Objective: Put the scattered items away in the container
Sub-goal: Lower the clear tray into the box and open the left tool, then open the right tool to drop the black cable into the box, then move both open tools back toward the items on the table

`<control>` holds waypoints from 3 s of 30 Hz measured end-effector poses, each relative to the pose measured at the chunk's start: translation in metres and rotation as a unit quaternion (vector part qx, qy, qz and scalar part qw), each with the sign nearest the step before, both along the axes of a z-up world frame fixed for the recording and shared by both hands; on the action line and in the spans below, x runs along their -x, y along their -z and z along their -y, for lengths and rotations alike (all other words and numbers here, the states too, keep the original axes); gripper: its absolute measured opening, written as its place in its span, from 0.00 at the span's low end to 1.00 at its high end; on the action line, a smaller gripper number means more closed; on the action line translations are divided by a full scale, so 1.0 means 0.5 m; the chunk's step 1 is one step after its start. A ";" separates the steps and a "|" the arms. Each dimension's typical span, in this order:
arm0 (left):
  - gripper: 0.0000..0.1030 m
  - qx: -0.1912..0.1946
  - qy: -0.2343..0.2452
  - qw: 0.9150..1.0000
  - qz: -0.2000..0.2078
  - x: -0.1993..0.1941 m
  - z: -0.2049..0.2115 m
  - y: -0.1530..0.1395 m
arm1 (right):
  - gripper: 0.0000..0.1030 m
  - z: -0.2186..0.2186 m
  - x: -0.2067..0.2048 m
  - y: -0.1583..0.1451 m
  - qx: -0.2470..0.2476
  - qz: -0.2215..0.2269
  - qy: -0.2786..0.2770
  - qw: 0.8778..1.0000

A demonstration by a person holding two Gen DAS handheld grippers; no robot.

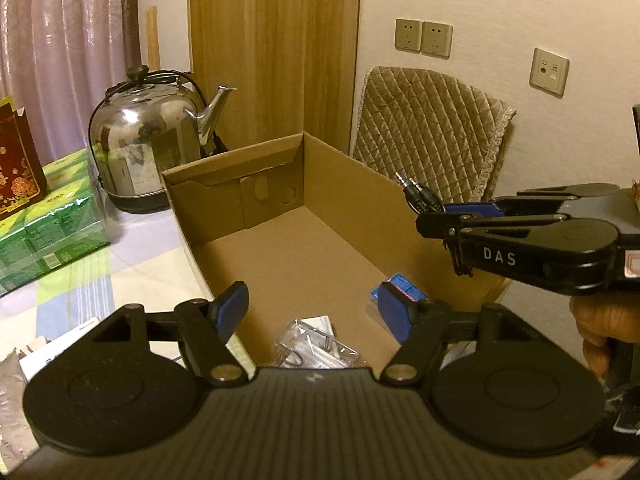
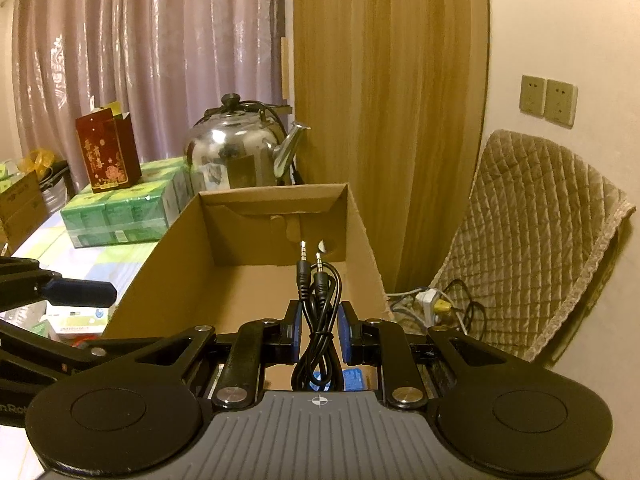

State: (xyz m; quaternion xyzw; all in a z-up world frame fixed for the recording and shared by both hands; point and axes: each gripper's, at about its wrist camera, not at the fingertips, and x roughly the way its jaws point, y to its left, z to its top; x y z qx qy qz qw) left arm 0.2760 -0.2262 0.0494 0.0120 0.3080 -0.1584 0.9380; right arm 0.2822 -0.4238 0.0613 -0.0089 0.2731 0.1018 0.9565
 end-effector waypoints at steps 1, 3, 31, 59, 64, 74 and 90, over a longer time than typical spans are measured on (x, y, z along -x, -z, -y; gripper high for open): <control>0.65 0.000 -0.002 1.000 0.000 0.002 -0.003 -0.001 | 0.15 -0.001 0.000 0.000 -0.001 -0.001 -0.001 1.000; 0.65 0.003 -0.005 1.000 0.000 0.006 -0.011 -0.002 | 0.15 -0.003 -0.001 0.001 -0.003 -0.004 -0.002 1.000; 0.70 0.010 -0.034 0.999 0.006 0.060 -0.066 -0.003 | 0.20 -0.008 0.013 -0.003 -0.036 -0.014 -0.004 0.999; 0.99 0.007 -0.112 0.993 -0.026 0.289 -0.180 -0.003 | 0.98 -0.113 0.217 -0.070 -0.053 0.009 -0.035 0.998; 0.99 0.002 -0.142 0.989 -0.039 0.342 -0.235 0.018 | 0.98 -0.152 0.248 -0.061 -0.048 -0.003 -0.061 0.997; 0.99 0.007 -0.212 0.975 -0.063 0.421 -0.359 0.050 | 0.98 -0.244 0.289 -0.059 -0.049 -0.005 -0.125 0.991; 0.99 0.003 -0.246 0.967 -0.068 0.448 -0.460 0.086 | 0.98 -0.420 0.272 -0.001 -0.010 -0.032 -0.222 0.974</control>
